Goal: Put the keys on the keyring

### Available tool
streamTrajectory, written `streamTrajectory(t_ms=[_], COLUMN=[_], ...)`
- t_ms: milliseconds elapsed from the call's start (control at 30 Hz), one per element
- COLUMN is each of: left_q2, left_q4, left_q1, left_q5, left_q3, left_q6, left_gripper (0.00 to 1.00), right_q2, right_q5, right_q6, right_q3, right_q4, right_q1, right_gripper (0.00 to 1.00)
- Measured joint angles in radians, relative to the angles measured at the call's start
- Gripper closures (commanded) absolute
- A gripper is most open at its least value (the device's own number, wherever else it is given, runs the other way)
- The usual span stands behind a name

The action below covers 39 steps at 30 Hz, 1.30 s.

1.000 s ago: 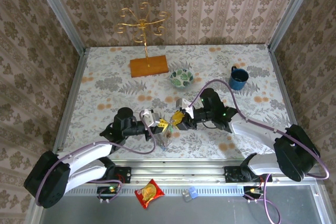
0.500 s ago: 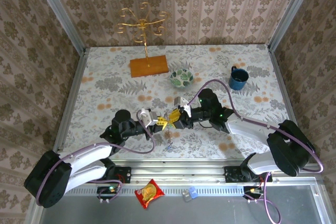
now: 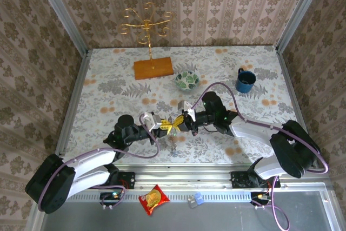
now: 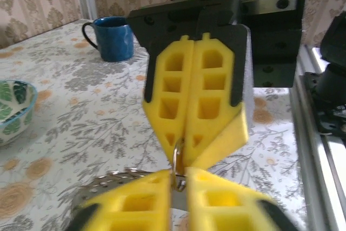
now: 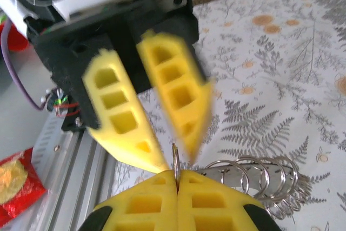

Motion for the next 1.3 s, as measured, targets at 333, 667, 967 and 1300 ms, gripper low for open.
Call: streamTrajectory(t_ms=[333,667,967,1300], left_q2=[-0.072,-0.031,0.004,0.004], left_q4=[-0.296,-0.534,-0.597,-0.616], left_q1=[-0.007,-0.026,-0.026,-0.025], left_q5=[-0.021,0.019,0.069,0.085], left_q3=[0.132,0.241,0.270,0.275], left_q6=[0.112,0.246,0.293,0.312], left_gripper=[0.71,0.73,0.85,1.00], right_q2=[0.000,0.000,0.013,0.005], right_q5=[0.066,0.134,0.189,0.193], right_q6=[-0.290,-0.410,-0.452,-0.436], right_q3=[0.198,0.271,0.317,0.293], right_q4=[-0.451,-0.621,-0.693,-0.662], right_q1=[0.016,0.050,0.082,0.088], right_gripper=[1.00,1.00,1.00,0.73])
